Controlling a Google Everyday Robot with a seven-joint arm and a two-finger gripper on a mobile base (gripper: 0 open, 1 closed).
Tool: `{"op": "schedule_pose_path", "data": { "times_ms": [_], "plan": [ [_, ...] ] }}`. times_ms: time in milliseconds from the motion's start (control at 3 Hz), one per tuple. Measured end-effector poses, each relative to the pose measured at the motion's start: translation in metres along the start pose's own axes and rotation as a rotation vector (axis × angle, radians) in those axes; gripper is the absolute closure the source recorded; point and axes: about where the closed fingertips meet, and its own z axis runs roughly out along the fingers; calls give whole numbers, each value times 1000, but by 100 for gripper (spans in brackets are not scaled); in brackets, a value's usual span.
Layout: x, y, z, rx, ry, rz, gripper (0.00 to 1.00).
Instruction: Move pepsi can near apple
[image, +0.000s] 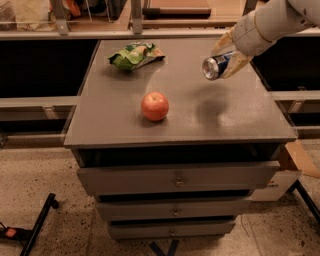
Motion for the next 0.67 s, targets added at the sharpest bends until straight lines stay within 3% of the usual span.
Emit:
{"op": "schedule_pose_path", "data": {
  "times_ms": [667],
  "plan": [
    [-56, 14, 35, -104, -68, -97, 100]
  ]
}}
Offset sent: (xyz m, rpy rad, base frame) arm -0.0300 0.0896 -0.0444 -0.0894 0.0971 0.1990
